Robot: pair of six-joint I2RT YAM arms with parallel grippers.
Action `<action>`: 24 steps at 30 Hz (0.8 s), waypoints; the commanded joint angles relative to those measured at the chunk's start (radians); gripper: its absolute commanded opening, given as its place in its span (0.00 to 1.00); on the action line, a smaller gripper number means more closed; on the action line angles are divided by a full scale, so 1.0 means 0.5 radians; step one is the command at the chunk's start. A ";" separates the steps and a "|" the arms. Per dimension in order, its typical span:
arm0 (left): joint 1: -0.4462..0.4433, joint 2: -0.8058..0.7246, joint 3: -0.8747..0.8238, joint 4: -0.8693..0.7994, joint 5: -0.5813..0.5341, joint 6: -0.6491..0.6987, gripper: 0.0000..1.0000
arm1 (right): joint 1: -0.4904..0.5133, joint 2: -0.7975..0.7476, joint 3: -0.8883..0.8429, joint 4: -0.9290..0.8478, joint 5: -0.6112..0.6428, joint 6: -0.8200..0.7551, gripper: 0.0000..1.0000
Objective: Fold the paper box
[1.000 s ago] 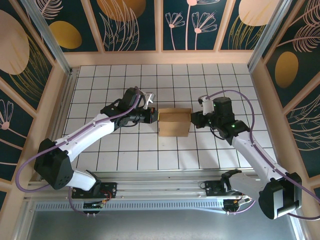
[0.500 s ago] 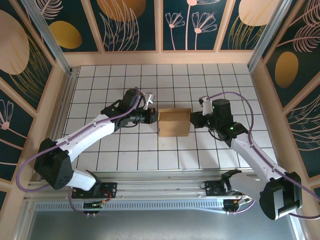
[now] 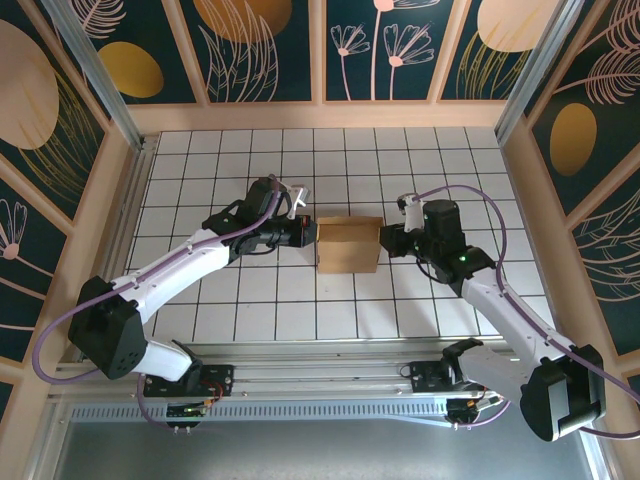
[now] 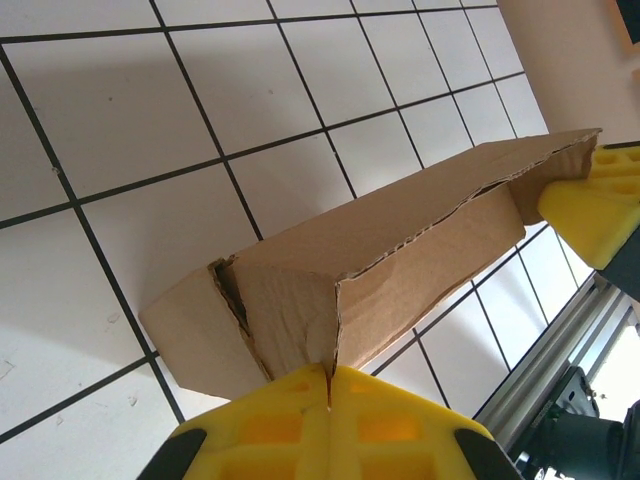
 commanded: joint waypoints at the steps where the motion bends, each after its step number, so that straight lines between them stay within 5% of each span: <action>1: -0.016 0.010 -0.035 -0.025 0.032 -0.031 0.04 | 0.033 -0.017 -0.017 -0.091 0.005 -0.005 0.14; 24: -0.016 -0.085 -0.176 0.183 0.128 -0.137 0.06 | 0.052 -0.033 -0.027 -0.100 0.017 -0.018 0.14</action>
